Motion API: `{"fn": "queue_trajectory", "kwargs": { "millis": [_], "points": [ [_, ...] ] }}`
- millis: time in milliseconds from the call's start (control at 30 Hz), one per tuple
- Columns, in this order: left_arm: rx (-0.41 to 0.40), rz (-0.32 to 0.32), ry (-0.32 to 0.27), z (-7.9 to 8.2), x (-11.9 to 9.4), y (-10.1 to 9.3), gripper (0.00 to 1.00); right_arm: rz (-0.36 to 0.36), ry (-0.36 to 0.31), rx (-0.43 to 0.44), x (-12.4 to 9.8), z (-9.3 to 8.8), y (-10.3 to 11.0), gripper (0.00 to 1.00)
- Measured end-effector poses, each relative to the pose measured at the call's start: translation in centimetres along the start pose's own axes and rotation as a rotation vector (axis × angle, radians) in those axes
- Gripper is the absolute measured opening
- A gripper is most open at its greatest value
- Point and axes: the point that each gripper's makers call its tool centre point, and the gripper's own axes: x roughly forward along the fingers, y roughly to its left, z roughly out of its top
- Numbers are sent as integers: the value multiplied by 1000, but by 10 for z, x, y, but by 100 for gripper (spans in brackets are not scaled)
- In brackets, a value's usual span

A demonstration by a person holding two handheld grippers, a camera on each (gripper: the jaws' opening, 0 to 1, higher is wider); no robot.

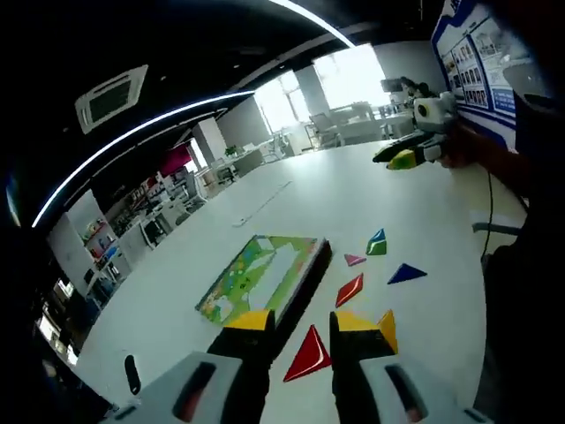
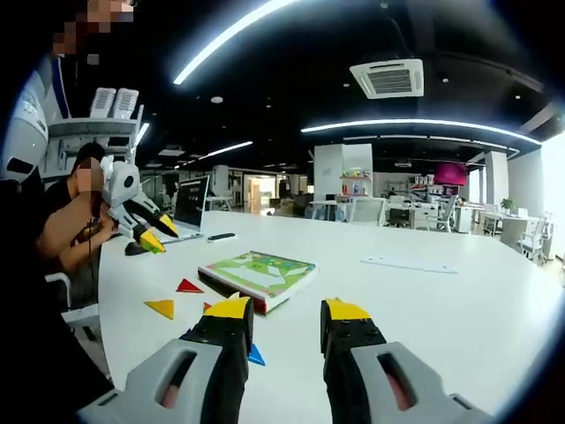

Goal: Pick up the tangram pieces one by one and place each piece onto its matching region on the pattern sheet, fitting the shapes together until the outline on the sheet is completely filled by the tangram pieces

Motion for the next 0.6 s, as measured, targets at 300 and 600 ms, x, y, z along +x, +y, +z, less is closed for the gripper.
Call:
{"fn": "queue_trajectory", "kwargs": {
  "millis": [300,600],
  "points": [
    [66,-214,252,-34,21,-10,28,22,12,-9,2,-1,6,32],
    [129,-374,359,-33,32,-52,28,46,37,17,7,-12,14,32]
  ]
}}
